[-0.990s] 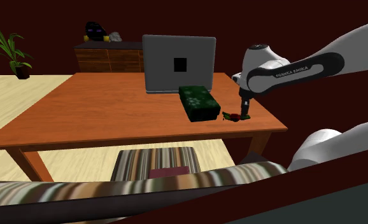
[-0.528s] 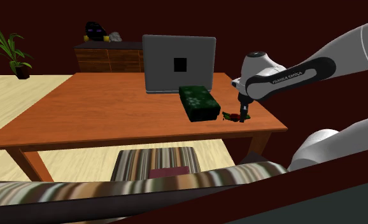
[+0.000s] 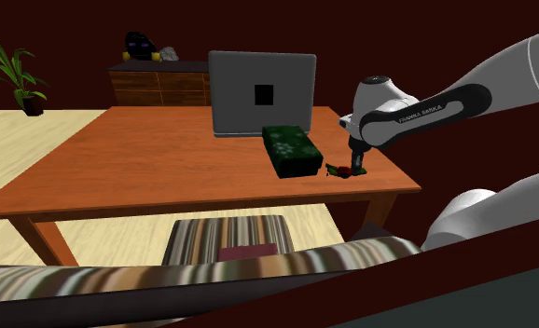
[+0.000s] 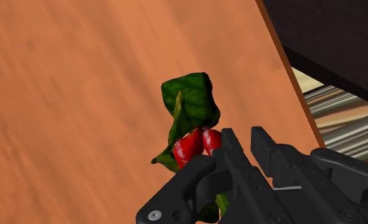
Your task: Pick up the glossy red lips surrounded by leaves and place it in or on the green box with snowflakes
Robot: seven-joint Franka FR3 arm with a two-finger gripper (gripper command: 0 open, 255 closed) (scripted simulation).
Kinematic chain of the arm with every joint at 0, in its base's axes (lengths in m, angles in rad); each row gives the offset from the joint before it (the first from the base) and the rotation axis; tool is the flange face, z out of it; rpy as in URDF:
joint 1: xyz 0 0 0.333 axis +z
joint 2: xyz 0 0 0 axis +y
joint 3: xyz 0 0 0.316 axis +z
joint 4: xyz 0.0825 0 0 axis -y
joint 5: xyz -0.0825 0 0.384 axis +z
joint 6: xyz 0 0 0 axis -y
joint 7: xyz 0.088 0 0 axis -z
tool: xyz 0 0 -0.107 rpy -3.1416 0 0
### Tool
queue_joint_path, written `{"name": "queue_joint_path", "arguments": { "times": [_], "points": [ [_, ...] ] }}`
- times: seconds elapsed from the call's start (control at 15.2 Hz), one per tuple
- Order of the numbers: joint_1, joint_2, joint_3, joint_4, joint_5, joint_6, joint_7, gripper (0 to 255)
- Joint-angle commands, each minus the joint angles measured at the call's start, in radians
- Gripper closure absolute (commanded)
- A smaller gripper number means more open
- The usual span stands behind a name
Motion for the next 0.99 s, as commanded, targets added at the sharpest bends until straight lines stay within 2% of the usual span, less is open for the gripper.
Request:
{"name": "queue_joint_path", "arguments": {
  "times": [0.0,0.4,0.46,0.79,0.92],
  "points": [
    [0.0,0.0,0.0,0.0,0.0,0.0,0.0,255],
    [0.0,0.0,0.0,0.0,0.0,0.0,0.0,255],
    [0.0,0.0,0.0,0.0,0.0,0.0,0.0,0],
    [0.127,0.293,0.025,0.292,0.083,-0.171,-0.161,0],
    [0.122,0.307,0.019,0.278,0.078,-0.141,-0.159,0]
  ]
}}
